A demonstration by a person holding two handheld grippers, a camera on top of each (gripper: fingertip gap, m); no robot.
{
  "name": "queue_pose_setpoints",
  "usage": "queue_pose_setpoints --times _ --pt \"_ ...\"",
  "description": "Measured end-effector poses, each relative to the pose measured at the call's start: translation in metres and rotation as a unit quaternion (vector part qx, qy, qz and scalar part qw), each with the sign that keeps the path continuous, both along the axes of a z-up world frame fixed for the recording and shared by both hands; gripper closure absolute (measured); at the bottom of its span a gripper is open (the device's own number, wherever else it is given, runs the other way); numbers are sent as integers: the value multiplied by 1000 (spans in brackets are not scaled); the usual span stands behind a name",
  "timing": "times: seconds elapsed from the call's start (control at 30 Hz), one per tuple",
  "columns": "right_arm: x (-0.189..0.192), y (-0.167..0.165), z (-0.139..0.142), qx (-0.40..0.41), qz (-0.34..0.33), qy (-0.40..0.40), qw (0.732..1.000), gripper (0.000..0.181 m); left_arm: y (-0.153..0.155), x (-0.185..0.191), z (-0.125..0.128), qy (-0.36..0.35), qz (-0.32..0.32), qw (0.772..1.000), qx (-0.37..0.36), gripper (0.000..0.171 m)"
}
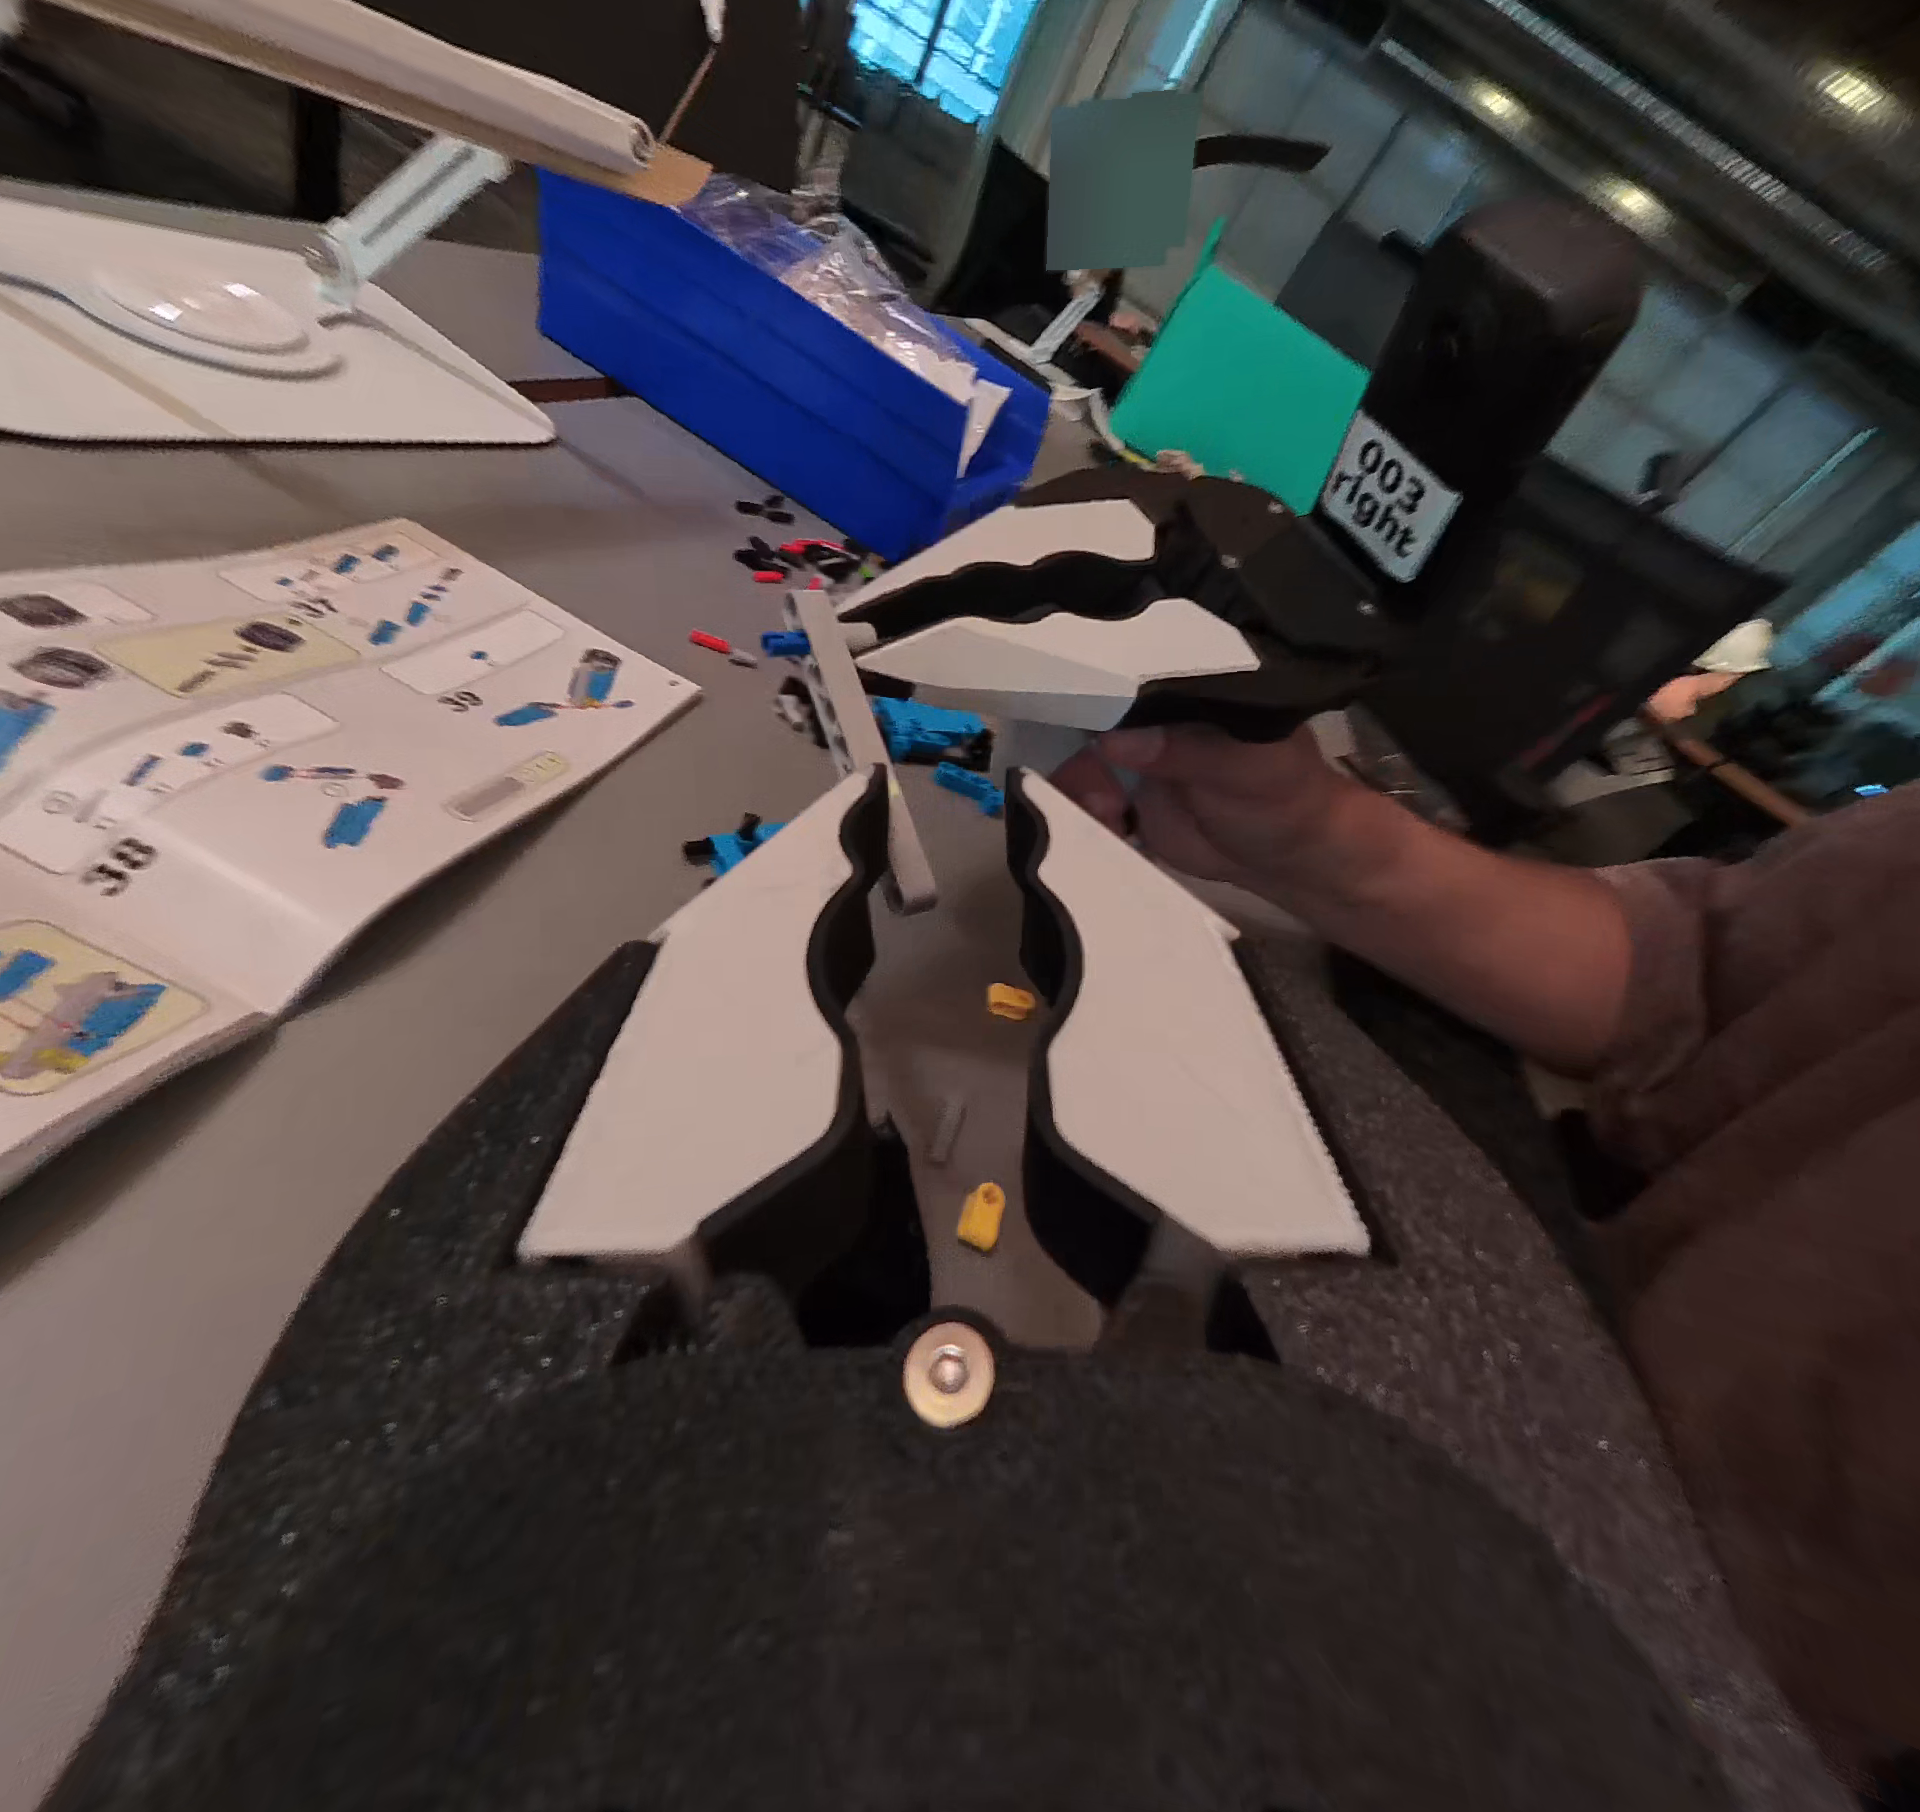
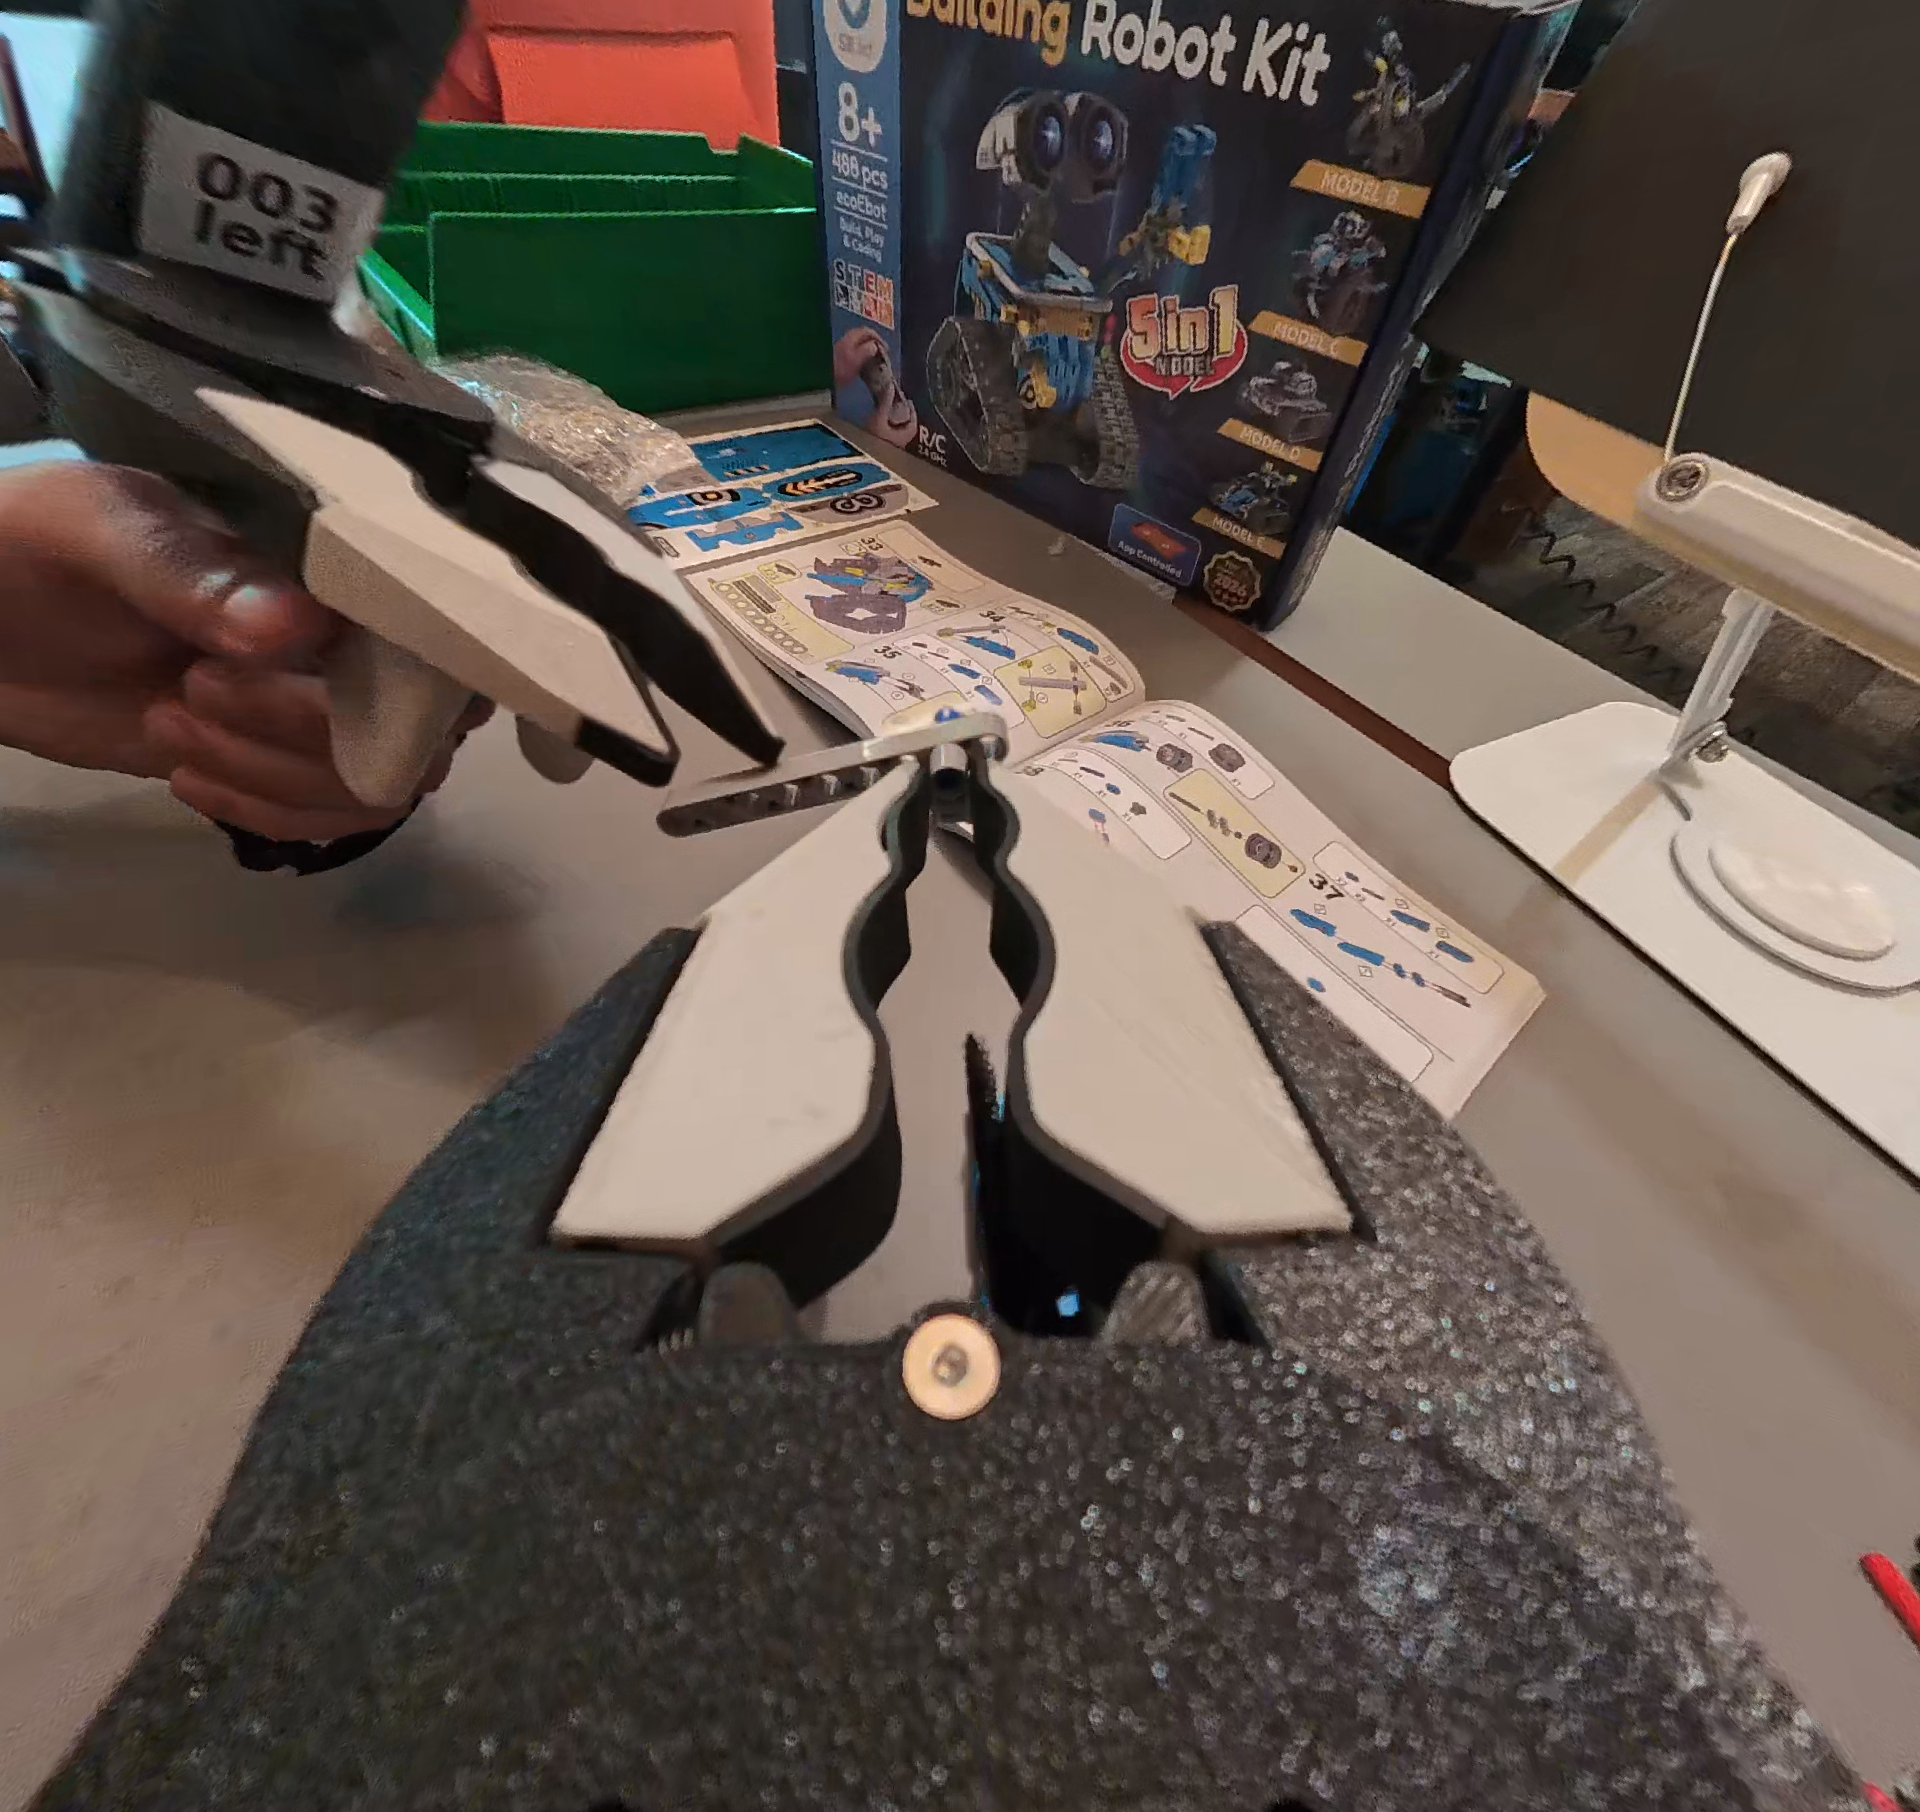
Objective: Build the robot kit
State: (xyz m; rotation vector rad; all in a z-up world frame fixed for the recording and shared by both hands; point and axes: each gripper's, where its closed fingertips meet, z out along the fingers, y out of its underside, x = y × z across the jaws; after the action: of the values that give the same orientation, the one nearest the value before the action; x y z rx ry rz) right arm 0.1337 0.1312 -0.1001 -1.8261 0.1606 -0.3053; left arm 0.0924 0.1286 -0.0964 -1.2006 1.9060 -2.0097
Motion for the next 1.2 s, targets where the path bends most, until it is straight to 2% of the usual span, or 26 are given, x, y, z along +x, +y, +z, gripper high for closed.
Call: queue_pose_setpoints --times 0.23,0.37,0.43,0.6,0.7,0.97,1.1,1.2 --pt "0 0 1 -13 -10 -31 999 174 8 12 -12 -30 59 994 88 146" --pt "-5 3 3 -7 1 -44 999 174 3 10 -21 -34 46 990 126 146" --pt "-7 5 2 -10 5 -52 999 174 0 6 -22 -38 29 989 138 157" --pt "-7 6 2 -26 0 -92 995 174 6 6 -20 -22 29 993 115 160" --pt "-8 6 1 -29 -2 -94 995 174 4 7 -23 -28 32 990 134 160" --pt "-8 6 3 -48 -8 -142 989 174 6 6 -20 -27 27 992 124 160" --pt "-13 4 4 -19 17 -81 996 172 14 9 -23 -40 39 987 150 163" --pt "-10 -7 7 11 55 29 998 158 17 4 -29 -70 13 977 202 163"
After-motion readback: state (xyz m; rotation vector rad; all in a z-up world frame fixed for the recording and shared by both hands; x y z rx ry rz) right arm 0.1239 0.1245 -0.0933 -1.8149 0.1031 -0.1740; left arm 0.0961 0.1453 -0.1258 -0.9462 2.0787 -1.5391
